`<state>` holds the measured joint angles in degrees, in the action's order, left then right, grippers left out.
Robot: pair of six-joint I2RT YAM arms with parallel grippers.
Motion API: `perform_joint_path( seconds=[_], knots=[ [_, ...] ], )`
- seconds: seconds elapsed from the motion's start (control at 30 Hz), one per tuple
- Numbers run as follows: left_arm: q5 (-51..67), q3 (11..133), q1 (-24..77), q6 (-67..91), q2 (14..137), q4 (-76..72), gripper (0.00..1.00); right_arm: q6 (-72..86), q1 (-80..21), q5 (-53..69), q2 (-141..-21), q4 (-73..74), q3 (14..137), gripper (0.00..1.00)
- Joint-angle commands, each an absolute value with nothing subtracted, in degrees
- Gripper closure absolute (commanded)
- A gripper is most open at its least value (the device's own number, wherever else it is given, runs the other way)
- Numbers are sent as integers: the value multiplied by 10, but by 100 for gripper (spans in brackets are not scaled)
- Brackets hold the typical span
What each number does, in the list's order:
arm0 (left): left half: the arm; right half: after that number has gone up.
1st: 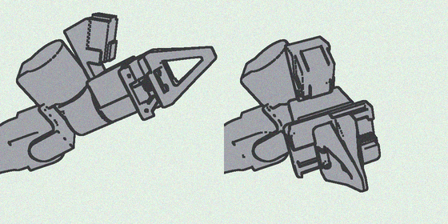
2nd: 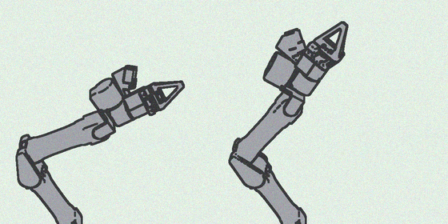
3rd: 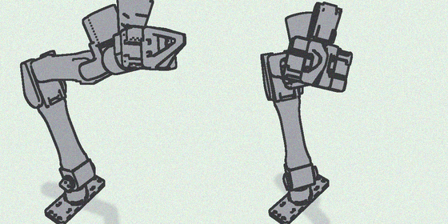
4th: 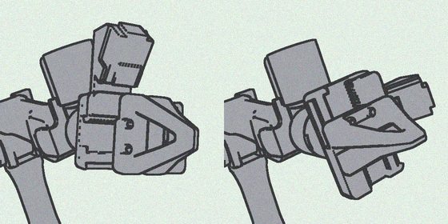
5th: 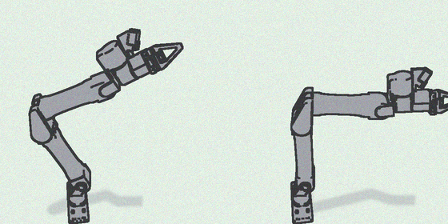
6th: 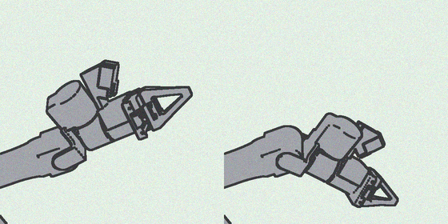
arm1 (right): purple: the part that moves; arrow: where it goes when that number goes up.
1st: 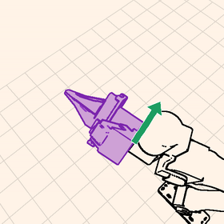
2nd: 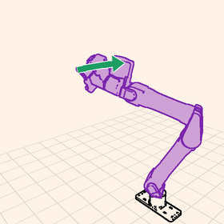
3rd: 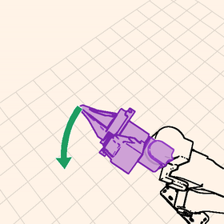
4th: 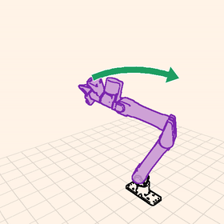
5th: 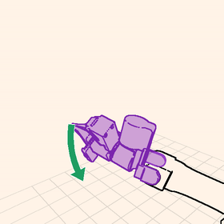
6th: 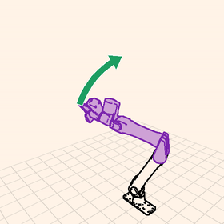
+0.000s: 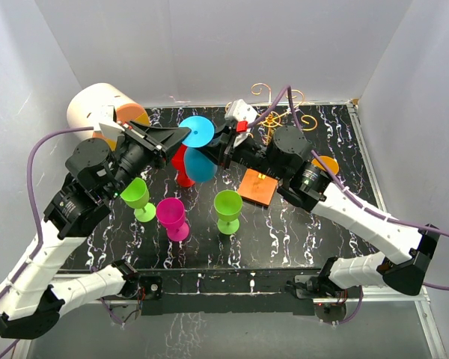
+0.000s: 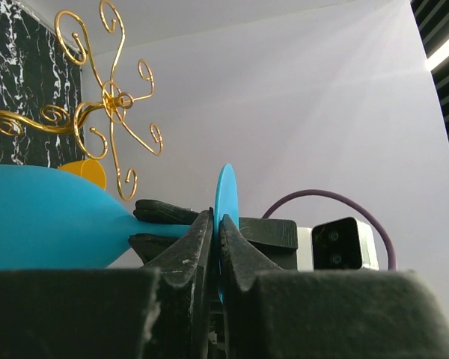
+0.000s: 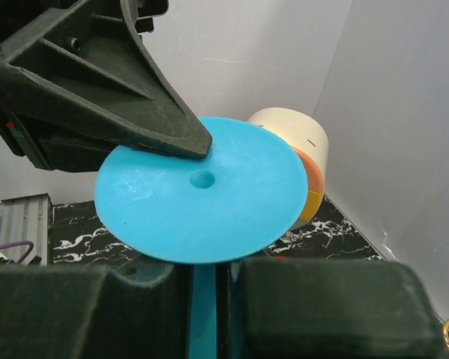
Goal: Place the wine glass upside down on the wine glass rack
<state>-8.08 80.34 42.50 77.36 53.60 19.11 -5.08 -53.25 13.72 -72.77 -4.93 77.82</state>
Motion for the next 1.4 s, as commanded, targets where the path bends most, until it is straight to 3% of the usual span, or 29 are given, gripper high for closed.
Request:
perform_joint_path(
  seconds=[0.0,0.1,0.27,0.3,0.37,0.7,1.0,1.2,1.37],
  knots=[
    [-76,795,427,778,526,175,100,-49,-535,145,-716,-98,780,100],
    [-81,793,427,771,528,165,100,-40,-535,142,-713,-93,780,97],
    [-103,775,427,772,522,130,100,-26,-535,118,-686,-68,768,42],
    [-118,773,427,771,520,127,100,-19,-535,111,-678,-61,761,33],
    [-142,770,427,764,511,125,100,-4,-535,95,-658,-21,760,24],
    [-186,745,427,756,500,124,100,88,-535,44,-531,85,719,17],
    [-171,710,426,749,550,82,100,144,-535,64,-508,98,752,16],
    [-102,705,375,760,588,46,100,174,-535,81,-490,52,734,16],
    [45,686,272,804,624,12,100,196,-535,115,-501,25,723,15]
  ],
)
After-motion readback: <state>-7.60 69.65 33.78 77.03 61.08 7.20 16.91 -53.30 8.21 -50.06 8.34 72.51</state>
